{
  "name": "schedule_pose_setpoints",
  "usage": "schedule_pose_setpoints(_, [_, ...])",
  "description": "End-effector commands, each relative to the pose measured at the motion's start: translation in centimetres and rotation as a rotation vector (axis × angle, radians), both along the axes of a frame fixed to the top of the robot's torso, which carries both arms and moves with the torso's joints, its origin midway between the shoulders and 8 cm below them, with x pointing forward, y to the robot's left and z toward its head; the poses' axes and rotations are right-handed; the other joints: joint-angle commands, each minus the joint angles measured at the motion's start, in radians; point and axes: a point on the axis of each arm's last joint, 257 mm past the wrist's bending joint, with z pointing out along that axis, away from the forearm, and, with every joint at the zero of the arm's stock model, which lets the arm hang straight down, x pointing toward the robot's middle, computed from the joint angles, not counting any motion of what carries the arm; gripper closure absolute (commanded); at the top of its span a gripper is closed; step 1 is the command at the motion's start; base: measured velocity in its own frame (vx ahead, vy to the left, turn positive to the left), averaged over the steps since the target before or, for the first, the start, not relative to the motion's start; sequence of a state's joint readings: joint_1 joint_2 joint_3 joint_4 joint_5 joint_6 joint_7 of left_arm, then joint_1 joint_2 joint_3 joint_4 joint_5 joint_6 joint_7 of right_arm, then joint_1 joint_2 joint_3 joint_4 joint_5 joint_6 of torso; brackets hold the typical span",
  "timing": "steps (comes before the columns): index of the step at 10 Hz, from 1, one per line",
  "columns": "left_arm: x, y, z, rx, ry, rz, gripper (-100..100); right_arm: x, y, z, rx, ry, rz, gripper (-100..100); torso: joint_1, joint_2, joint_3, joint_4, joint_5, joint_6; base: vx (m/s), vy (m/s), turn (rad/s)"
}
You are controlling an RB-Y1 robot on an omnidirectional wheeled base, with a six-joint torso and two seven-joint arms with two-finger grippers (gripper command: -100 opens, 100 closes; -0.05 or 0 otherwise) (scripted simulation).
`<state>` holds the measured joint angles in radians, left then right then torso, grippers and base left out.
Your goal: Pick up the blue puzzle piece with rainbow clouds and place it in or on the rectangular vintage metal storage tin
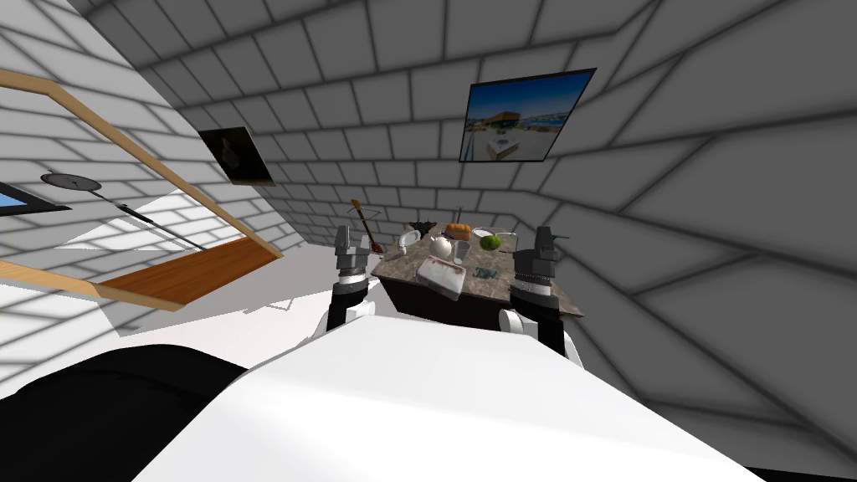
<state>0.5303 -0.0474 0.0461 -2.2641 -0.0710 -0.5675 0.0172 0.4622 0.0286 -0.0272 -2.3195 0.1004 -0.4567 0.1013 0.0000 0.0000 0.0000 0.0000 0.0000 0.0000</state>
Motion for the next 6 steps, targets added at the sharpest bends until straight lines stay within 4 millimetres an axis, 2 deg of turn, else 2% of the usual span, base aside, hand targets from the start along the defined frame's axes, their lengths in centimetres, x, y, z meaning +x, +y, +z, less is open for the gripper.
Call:
schedule_pose_setpoints(1, [0.0, 0.0, 0.0, 0.000, 0.000, 0.000, 0, 0.2, 1.1, 0.0, -0.046, -0.004, 0.029, -100, 0.000, 0.000, 0.000, 0.000, 0.000, 0.000, -0.028, 0.006, 0.010])
schedule_pose_setpoints(3, [0.0, 0.0, 0.0, 0.000, 0.000, 0.000, 0, 0.6, 3.2, 0.0, -0.119, -0.016, 0.081, -100, 0.000, 0.004, 0.002, 0.001, 0.000, 0.000, -0.085, 0.004, 0.013])
schedule_pose_setpoints(6, [0.0, 0.0, 0.0, 0.000, 0.000, 0.000, 0, 1.2, 7.8, -0.6, -0.254, -0.053, 0.187, -100, 0.000, 0.010, 0.005, 0.002, 0.000, 0.000, -0.153, 0.005, 0.011])
